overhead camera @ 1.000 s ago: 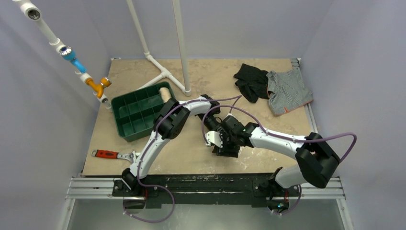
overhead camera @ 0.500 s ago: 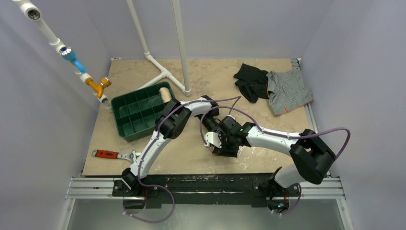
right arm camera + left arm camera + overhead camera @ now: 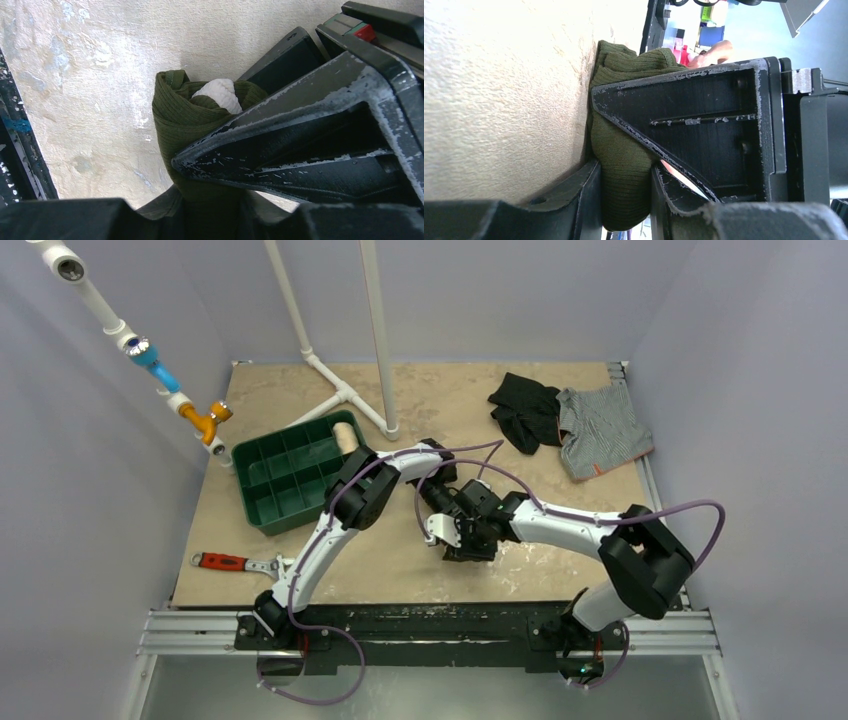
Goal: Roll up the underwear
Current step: Pick up the underwear from the center of the board.
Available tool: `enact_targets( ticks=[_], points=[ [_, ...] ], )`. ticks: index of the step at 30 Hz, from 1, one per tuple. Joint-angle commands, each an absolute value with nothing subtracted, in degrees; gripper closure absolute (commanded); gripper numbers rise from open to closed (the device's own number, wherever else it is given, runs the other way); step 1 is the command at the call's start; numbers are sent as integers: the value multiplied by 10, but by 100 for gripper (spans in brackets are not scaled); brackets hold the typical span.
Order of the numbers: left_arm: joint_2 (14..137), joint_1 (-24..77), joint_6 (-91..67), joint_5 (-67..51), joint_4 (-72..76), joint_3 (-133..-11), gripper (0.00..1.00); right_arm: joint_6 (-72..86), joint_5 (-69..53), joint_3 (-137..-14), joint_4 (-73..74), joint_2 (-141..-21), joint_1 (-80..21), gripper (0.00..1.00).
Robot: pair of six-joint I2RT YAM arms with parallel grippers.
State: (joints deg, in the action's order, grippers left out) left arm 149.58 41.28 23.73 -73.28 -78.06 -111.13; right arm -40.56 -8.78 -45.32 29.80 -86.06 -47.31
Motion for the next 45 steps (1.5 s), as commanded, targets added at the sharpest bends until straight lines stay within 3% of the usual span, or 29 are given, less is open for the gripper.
enact_targets(
  ticks=[1,4,7,12,15,25,37,45],
  points=[
    [1526,406,260,-740,-788,-1114,100,-416,-108,-454,284,-896,-475,79],
    [1525,406,266,-738,-796,-1116,100,-414,-129,-470,316,-899,-475,90],
    [1521,405,278,-729,-805,-1118,92,-411,-155,-484,346,-898,-474,100],
    [1508,404,277,-713,-804,-1116,80,-407,-208,-504,396,-892,-462,100],
    [1494,396,269,-709,-796,-1116,68,-408,-232,-517,424,-882,-452,100],
    [1418,373,260,-680,-772,-1110,41,-394,-240,-522,462,-833,-443,100],
    [1327,348,288,-631,-780,-1074,38,-401,-261,-526,476,-798,-381,100],
    [1148,321,252,-519,-693,-960,38,-399,-268,-524,468,-754,-331,100]
  ],
)
